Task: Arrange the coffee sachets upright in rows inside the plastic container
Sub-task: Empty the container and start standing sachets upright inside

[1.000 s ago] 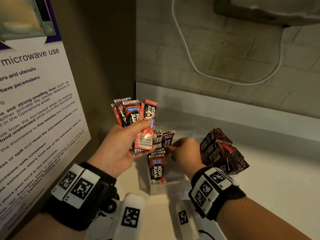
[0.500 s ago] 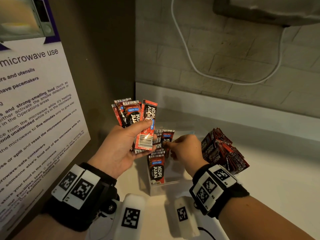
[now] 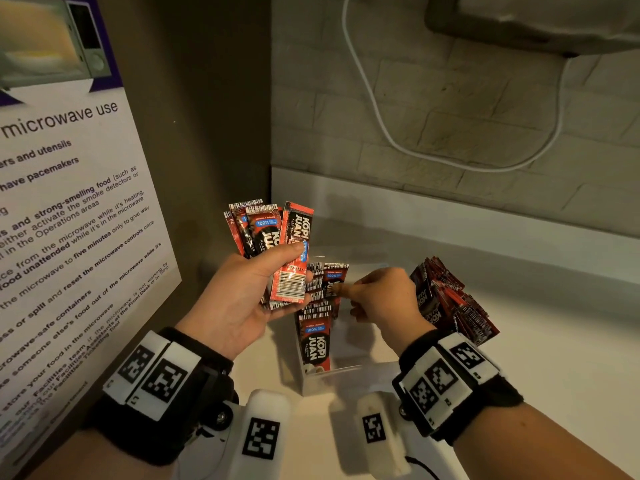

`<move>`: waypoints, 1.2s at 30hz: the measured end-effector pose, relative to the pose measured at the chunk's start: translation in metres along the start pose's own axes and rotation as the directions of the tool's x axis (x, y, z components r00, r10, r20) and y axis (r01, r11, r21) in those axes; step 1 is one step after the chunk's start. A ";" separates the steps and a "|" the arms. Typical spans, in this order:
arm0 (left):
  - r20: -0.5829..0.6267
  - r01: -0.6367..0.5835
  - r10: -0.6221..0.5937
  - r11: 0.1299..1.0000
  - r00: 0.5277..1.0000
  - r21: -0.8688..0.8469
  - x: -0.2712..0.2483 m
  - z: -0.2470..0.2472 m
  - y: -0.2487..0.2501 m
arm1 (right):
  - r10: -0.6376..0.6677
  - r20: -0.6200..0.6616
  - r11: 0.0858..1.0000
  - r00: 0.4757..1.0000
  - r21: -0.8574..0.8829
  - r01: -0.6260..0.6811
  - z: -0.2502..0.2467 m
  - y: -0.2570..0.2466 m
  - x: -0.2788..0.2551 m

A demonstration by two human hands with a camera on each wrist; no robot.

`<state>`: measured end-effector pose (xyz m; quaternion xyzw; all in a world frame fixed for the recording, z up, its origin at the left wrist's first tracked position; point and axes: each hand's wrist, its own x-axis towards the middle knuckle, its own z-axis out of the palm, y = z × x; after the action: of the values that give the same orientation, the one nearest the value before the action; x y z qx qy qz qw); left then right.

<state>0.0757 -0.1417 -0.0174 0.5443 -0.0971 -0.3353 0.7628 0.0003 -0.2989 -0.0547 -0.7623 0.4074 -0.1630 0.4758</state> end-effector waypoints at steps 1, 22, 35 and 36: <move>-0.002 0.000 0.000 1.000 1.000 0.002 0.000 0.000 0.000 | -0.014 -0.009 1.000 1.000 0.020 0.014 -0.005 -0.003 -0.003; 0.116 0.037 -0.024 0.993 0.993 -0.110 -0.008 0.013 0.014 | -0.662 0.102 0.614 0.742 0.642 0.460 -0.062 -0.032 -0.047; 0.158 -0.103 0.139 0.971 0.978 -0.217 -0.006 0.022 0.005 | -0.475 0.201 0.623 0.857 0.764 0.166 -0.041 -0.030 -0.062; 0.169 -0.115 0.144 0.979 0.975 -0.171 -0.006 0.023 0.003 | -0.449 0.173 0.610 0.877 0.776 0.159 -0.038 -0.034 -0.062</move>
<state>0.0610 -0.1551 -0.0049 0.4410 -0.1740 -0.3394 0.8125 -0.0464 -0.2660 0.0017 -0.5764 0.0755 -0.2552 0.7726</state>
